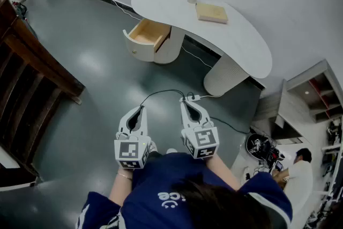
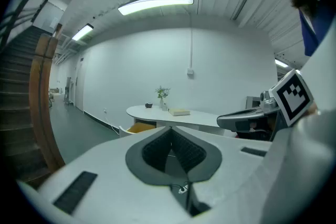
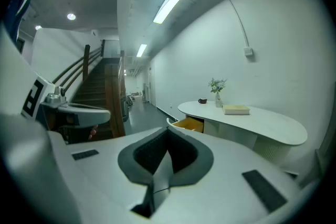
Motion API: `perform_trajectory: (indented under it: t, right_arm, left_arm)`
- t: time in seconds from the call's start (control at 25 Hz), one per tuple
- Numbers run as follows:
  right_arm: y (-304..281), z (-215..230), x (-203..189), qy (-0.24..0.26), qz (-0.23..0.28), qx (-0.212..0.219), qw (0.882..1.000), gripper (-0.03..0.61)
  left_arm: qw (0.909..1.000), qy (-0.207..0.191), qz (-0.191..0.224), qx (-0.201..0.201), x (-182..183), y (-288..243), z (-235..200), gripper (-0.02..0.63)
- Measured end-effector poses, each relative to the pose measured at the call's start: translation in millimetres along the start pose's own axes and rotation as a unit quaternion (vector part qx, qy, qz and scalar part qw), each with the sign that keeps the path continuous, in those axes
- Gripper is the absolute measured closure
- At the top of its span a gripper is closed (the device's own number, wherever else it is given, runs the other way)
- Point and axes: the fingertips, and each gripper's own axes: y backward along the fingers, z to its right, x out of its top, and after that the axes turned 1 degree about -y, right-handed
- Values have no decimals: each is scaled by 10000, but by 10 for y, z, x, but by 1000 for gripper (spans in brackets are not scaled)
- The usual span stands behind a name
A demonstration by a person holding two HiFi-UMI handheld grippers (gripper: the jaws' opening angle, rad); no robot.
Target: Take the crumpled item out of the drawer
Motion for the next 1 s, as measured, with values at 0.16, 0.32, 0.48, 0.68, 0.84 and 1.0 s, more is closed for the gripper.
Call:
perform_trajectory:
  t: [0.16,0.32,0.48,0.68,0.84,1.0]
  right_arm:
    - [-26,-37,64,178,96,-69,9998,572]
    - [-80,-23,98,198,173,-187,9995,572]
    - [-113,-36,127,74,353,-316,9989,572]
    - [-207,-33,57,-83,320,-332,9989,571]
    - [-332,69,25,-200,323,-329,9987,571]
    - [-614,254,35,-156,308,-265,9991,571]
  left_arm:
    - [9999,-13,112,-72,60,-36,-64,609]
    - [9995,-65,224,-198,132,-108,-136,609]
    - [9990,-66,285,-349,159,-139,-223,609]
    - [9989,-59,258,-377,144,-231,-332,609]
    - [9991,-96,206,-347,125,-335,-372,609]
    - [9995,-76,172,-257,114,-575,-451,610]
